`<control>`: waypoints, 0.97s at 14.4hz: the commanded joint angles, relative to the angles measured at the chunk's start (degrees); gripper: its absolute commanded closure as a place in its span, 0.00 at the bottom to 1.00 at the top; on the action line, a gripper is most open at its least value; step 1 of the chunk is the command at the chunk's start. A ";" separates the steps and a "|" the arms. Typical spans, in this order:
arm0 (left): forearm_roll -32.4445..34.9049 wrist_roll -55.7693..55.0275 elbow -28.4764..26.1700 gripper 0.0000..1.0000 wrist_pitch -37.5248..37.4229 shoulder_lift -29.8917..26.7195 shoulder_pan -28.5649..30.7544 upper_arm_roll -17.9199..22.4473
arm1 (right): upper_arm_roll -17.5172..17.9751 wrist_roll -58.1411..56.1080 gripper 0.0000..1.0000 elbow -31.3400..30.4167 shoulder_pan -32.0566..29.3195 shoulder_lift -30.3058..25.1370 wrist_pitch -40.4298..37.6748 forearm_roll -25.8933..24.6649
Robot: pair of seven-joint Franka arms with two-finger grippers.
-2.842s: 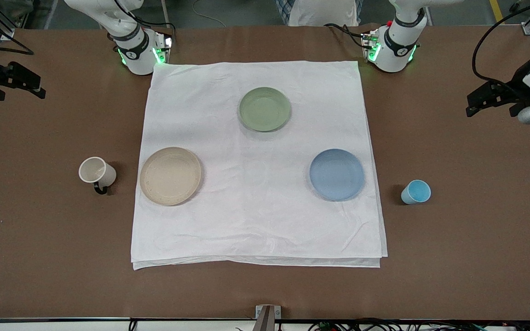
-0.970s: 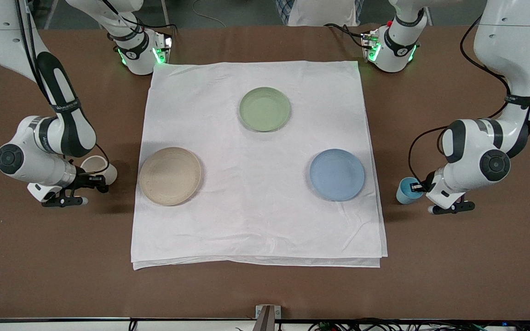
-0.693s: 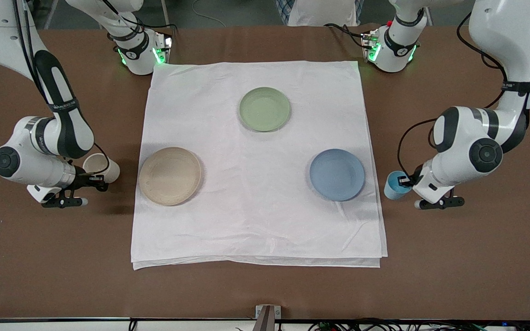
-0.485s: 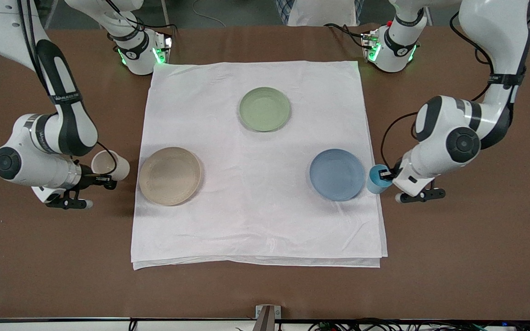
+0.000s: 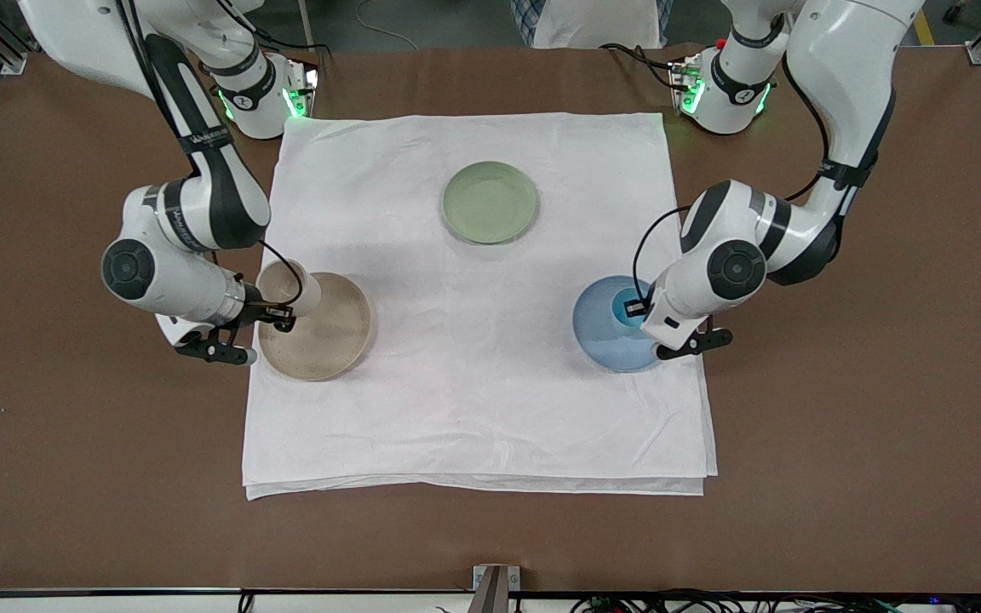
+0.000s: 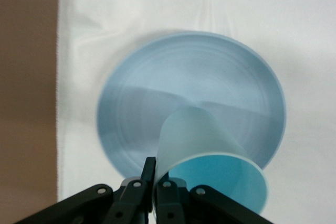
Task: Place blue cup in blue plate and white mug in gray plate
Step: 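Lower the mug onto the beige plate while the left gripper lowers the cup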
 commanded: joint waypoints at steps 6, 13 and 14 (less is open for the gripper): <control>0.96 -1.15 2.96 0.00 0.93 2.33 -0.20 0.16 | -0.56 2.01 0.00 -2.83 2.68 0.97 7.42 1.47; 4.91 2.17 19.73 0.00 -19.25 -6.72 5.50 1.04 | -1.26 -6.92 0.00 17.70 -4.07 0.44 -18.91 -1.32; 5.61 5.06 22.45 0.00 -22.33 -8.12 7.08 1.04 | -1.18 -10.09 0.00 19.91 -6.09 0.36 -21.82 -2.99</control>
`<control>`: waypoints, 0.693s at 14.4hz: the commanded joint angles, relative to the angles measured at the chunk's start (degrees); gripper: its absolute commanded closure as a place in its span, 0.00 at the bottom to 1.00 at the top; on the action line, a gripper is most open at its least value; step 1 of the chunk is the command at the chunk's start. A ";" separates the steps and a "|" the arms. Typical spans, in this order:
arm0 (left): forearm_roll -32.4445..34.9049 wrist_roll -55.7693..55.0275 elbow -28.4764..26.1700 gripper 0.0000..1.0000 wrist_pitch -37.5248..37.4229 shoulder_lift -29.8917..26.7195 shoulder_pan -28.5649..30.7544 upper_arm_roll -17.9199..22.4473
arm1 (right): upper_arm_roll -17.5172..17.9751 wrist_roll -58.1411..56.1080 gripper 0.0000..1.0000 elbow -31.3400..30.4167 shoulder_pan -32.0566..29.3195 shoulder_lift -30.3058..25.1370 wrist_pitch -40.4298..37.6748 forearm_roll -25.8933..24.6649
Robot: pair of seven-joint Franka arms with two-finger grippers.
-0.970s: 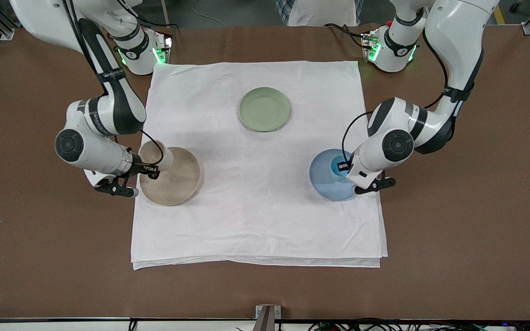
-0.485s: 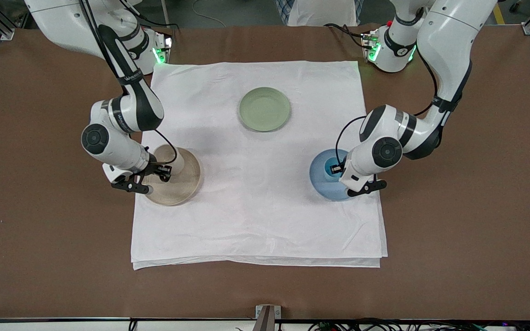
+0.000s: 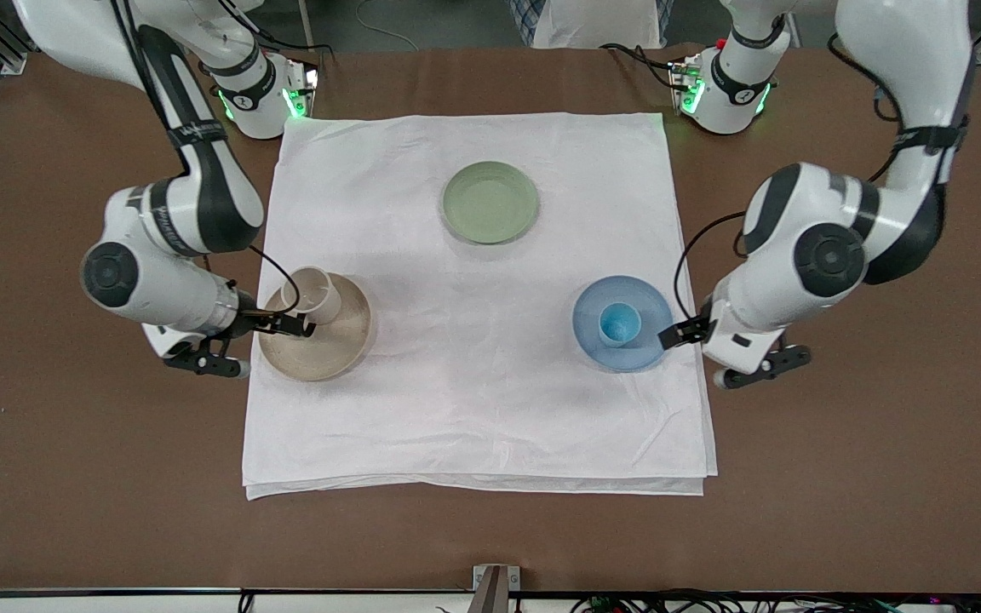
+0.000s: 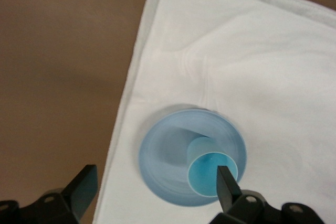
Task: Place blue cup in blue plate and white mug in gray plate
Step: 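Open both grippers and draw both arms back from the plates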
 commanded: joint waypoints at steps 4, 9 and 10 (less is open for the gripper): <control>1.73 16.30 7.02 0.00 -13.90 -9.97 7.32 -0.07 | 0.25 -15.91 0.00 12.21 -10.99 -1.22 -15.61 -5.86; -1.34 26.87 4.49 0.00 -19.63 -18.58 8.92 2.37 | 0.16 -15.75 0.00 22.41 -11.88 -1.58 -29.76 -9.30; -3.01 28.71 2.39 0.00 -19.63 -20.69 7.70 4.91 | 0.16 -16.01 0.00 23.90 -11.89 -1.84 -31.18 -9.39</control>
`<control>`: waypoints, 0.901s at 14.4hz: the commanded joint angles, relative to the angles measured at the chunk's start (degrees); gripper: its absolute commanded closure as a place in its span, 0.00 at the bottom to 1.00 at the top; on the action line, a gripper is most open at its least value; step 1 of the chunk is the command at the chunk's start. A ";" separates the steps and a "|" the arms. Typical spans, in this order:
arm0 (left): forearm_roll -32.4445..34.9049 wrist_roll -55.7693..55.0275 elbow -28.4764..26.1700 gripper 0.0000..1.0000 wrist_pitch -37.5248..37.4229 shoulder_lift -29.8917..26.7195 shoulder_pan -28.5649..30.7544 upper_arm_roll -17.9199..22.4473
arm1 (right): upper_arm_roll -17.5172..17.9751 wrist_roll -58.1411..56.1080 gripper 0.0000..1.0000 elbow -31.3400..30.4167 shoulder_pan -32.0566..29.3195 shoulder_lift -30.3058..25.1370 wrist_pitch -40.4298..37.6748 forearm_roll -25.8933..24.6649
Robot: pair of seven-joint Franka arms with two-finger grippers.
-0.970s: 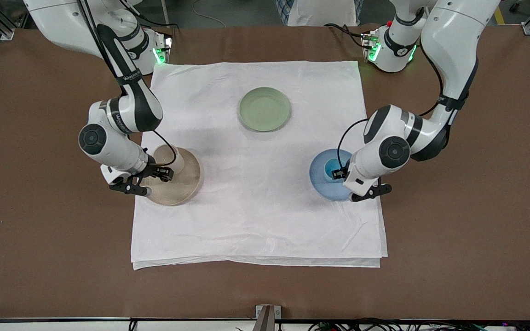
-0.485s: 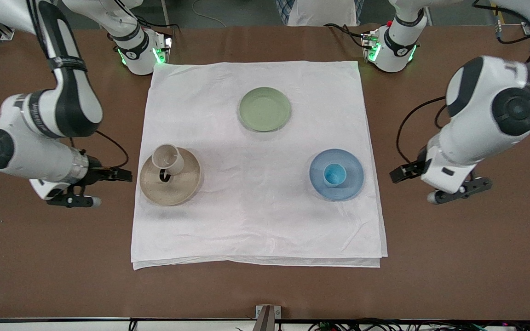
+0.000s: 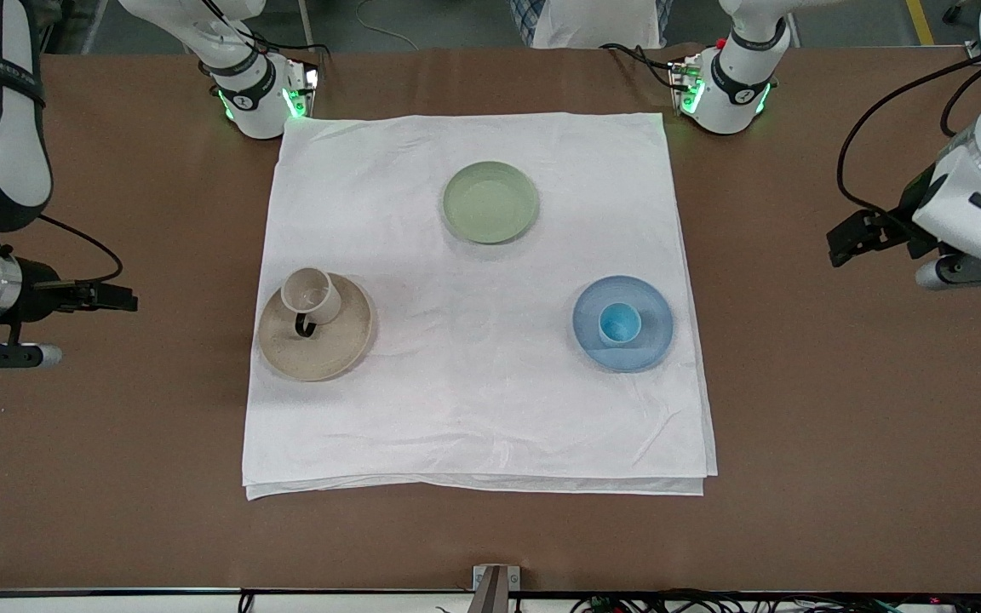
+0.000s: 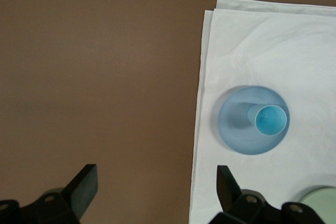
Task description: Place blue cup in blue plate and white mug in gray plate
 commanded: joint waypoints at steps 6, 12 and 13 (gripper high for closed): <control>-3.63 7.57 -9.33 0.00 -2.90 -10.08 -7.45 9.00 | 0.55 0.17 0.00 7.65 -1.99 -1.72 -8.14 -1.08; -3.54 7.66 -8.71 0.00 -3.43 -10.08 -7.45 8.91 | 0.82 0.52 0.00 8.18 -1.81 -1.98 -9.44 0.05; -3.54 7.57 -8.36 0.00 -3.26 -9.73 -7.45 9.00 | 1.08 0.70 0.00 8.09 -1.81 -2.42 -11.89 0.15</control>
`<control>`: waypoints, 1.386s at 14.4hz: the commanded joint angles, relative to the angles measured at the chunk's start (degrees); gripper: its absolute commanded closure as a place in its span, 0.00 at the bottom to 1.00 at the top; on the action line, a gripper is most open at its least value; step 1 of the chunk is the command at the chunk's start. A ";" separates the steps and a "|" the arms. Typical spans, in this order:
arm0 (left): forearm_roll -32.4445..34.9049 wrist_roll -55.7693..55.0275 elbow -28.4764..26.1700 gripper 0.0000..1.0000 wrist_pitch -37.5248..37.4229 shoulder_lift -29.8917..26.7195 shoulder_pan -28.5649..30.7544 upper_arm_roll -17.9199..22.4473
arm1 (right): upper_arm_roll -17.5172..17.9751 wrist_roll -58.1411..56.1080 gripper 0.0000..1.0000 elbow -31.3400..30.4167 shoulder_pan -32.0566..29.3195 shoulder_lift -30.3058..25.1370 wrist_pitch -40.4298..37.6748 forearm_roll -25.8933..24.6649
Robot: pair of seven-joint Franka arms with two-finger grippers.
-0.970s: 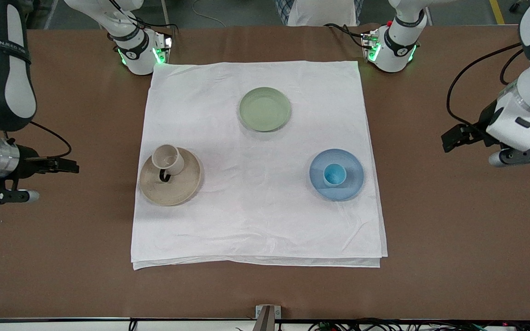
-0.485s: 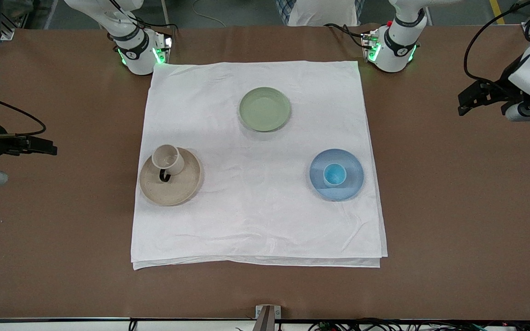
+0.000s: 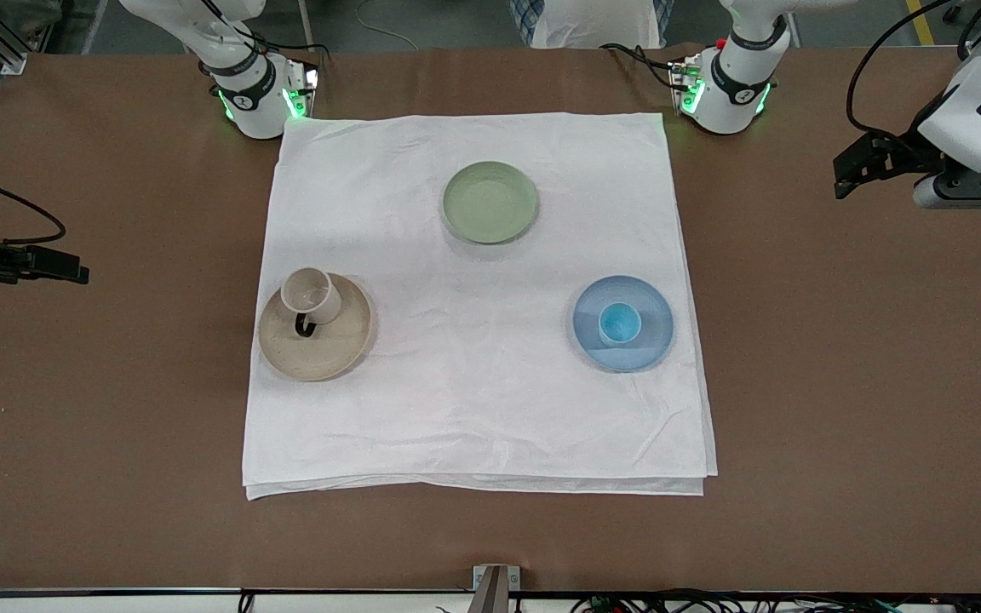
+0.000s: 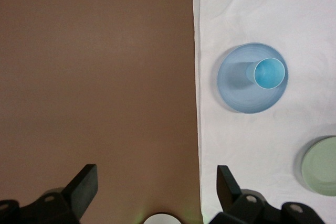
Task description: Place blue cup in blue plate and white mug in gray plate
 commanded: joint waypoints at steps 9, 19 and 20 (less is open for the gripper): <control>0.10 0.71 4.55 0.00 -0.23 3.11 0.32 0.37 | 0.74 0.39 0.00 -21.85 0.83 -18.78 8.15 -0.84; 0.01 1.50 4.47 0.00 -1.98 2.67 0.41 0.46 | 0.65 0.13 0.00 -21.50 1.36 -23.79 4.90 -0.76; 0.01 1.59 4.47 0.00 -1.99 2.67 0.41 0.46 | 0.65 0.13 0.00 -21.42 1.35 -23.79 4.90 -0.67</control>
